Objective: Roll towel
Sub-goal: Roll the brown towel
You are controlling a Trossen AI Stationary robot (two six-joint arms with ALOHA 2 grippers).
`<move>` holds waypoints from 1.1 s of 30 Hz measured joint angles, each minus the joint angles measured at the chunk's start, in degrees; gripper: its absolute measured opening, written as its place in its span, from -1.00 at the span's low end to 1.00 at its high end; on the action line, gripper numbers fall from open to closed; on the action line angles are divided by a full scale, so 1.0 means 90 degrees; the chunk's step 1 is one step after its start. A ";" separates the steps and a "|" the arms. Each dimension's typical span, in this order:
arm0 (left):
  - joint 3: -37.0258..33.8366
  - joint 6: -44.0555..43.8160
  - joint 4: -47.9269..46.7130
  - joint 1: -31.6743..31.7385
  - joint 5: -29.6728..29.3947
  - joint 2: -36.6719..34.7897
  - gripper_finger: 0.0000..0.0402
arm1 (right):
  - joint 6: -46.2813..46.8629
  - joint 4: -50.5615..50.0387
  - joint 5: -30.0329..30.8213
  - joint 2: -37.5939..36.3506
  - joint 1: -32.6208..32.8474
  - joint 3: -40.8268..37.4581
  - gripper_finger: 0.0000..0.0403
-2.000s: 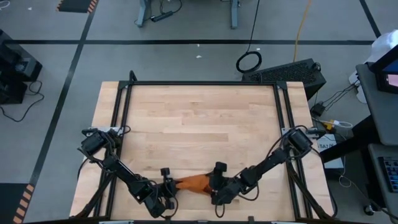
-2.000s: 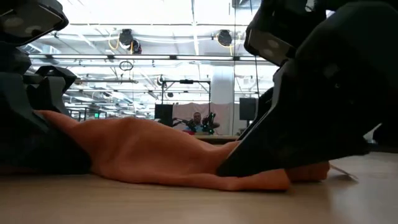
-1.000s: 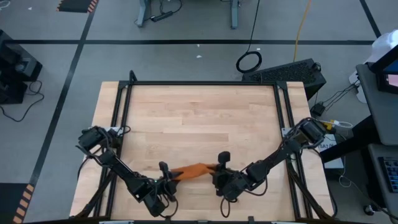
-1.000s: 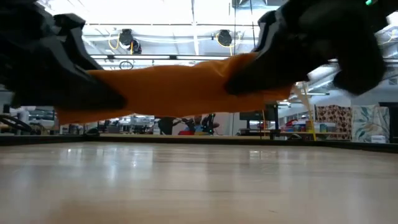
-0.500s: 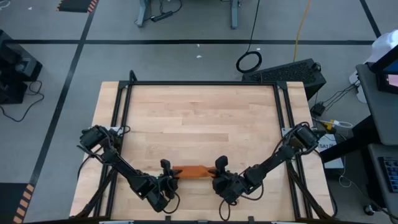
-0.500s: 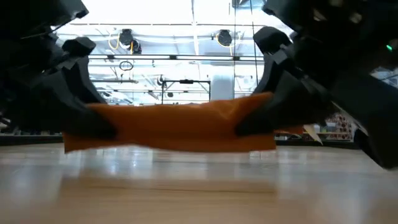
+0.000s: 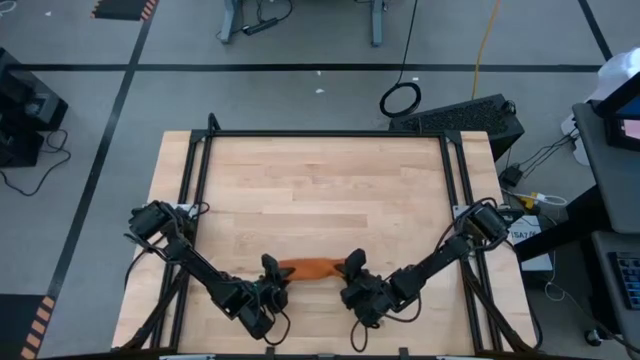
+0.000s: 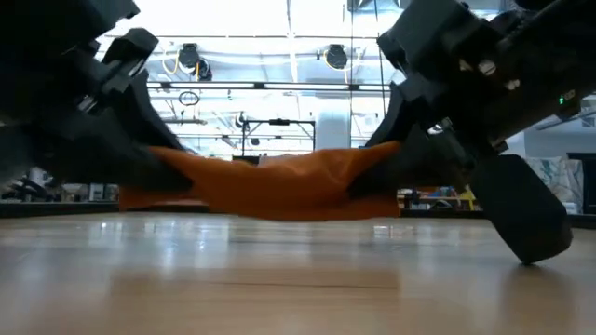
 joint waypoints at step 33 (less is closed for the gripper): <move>0.0160 0.1070 -0.0215 -0.0083 -0.0085 0.0005 -0.57 | 0.2101 -0.0888 -0.2581 -0.0658 -0.0572 -0.0022 -0.59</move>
